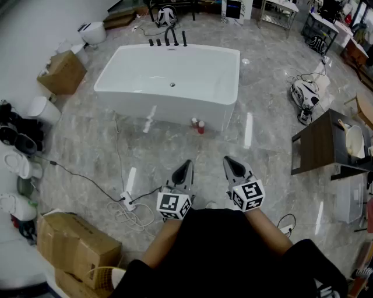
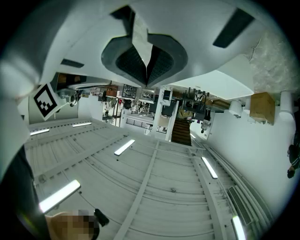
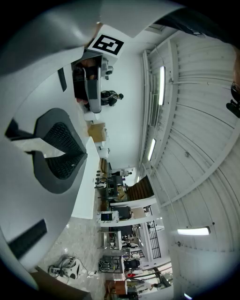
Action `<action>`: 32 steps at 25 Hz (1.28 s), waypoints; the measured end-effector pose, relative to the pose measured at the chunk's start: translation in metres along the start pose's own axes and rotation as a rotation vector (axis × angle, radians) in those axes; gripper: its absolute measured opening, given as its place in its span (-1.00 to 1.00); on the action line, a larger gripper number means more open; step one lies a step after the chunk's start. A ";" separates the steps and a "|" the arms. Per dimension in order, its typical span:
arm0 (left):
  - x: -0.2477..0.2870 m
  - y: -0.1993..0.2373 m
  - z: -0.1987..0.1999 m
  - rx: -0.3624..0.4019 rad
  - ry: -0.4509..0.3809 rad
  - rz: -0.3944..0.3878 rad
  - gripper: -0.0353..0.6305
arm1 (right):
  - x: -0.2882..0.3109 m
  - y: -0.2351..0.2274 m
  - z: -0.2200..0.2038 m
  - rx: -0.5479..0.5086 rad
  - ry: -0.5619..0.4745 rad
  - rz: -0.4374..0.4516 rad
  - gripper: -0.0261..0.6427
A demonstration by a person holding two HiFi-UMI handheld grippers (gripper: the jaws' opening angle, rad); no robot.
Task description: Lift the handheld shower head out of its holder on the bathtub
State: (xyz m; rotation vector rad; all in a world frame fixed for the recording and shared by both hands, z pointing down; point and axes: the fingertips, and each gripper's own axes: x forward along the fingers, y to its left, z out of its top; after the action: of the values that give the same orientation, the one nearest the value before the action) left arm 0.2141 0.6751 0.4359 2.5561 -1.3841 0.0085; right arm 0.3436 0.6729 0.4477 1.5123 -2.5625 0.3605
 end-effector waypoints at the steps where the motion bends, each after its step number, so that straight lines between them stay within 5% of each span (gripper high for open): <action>1: 0.001 0.000 -0.002 0.004 -0.001 0.001 -0.88 | -0.001 -0.002 -0.001 0.002 -0.004 0.000 -0.94; 21: -0.008 0.001 -0.018 -0.009 0.043 -0.004 -0.88 | -0.007 0.001 -0.006 0.044 -0.026 0.064 -0.92; 22: -0.008 0.005 -0.021 -0.010 0.059 0.002 -0.82 | -0.006 0.000 -0.006 0.061 -0.019 0.066 -0.80; 23: -0.008 0.008 -0.024 -0.019 0.073 0.004 -0.54 | -0.005 -0.002 -0.008 0.085 -0.009 0.068 -0.45; 25: -0.010 0.014 -0.027 -0.045 0.089 0.005 -0.18 | -0.005 -0.006 -0.014 0.119 0.011 0.073 -0.32; 32: -0.024 0.019 -0.035 -0.044 0.091 0.054 -0.16 | -0.012 -0.001 -0.032 0.121 0.048 0.092 -0.31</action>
State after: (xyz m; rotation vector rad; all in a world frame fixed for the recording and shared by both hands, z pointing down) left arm 0.1891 0.6920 0.4715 2.4504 -1.4033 0.1013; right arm 0.3506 0.6914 0.4751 1.4073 -2.6215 0.5653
